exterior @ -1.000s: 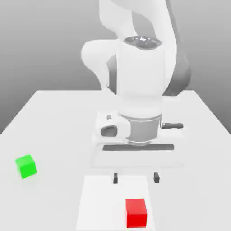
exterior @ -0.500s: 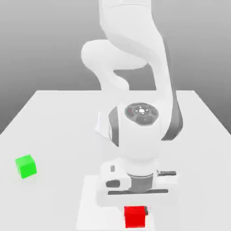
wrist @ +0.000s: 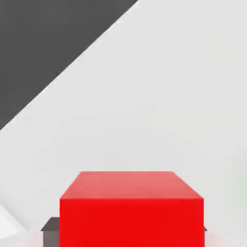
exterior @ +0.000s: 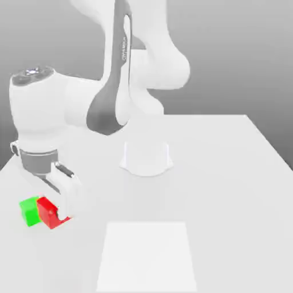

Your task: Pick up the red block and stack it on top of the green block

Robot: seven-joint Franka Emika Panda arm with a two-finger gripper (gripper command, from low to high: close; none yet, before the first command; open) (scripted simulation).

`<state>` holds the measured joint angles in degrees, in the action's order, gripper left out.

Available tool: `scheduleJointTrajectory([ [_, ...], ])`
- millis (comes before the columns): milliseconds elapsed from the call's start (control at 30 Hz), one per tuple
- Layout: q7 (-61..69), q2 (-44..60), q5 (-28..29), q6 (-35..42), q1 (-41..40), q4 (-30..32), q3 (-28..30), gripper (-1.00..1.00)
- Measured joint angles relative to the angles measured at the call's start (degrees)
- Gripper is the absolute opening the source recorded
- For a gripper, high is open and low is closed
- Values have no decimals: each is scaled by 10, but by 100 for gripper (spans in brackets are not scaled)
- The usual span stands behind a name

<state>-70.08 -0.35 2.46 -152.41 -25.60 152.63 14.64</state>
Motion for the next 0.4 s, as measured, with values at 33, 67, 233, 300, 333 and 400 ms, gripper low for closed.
scheduleJointTrajectory([
  [33,-18,-11,0,2,-31,9,10,-100],
  [67,-35,-21,0,3,-50,17,17,-100],
  [233,-17,43,-55,-66,-72,25,2,-100],
  [300,3,82,-85,-101,-83,23,-15,100],
  [333,3,82,-85,-102,-83,23,-15,100],
  [400,3,82,-85,-102,-83,23,-15,100],
])
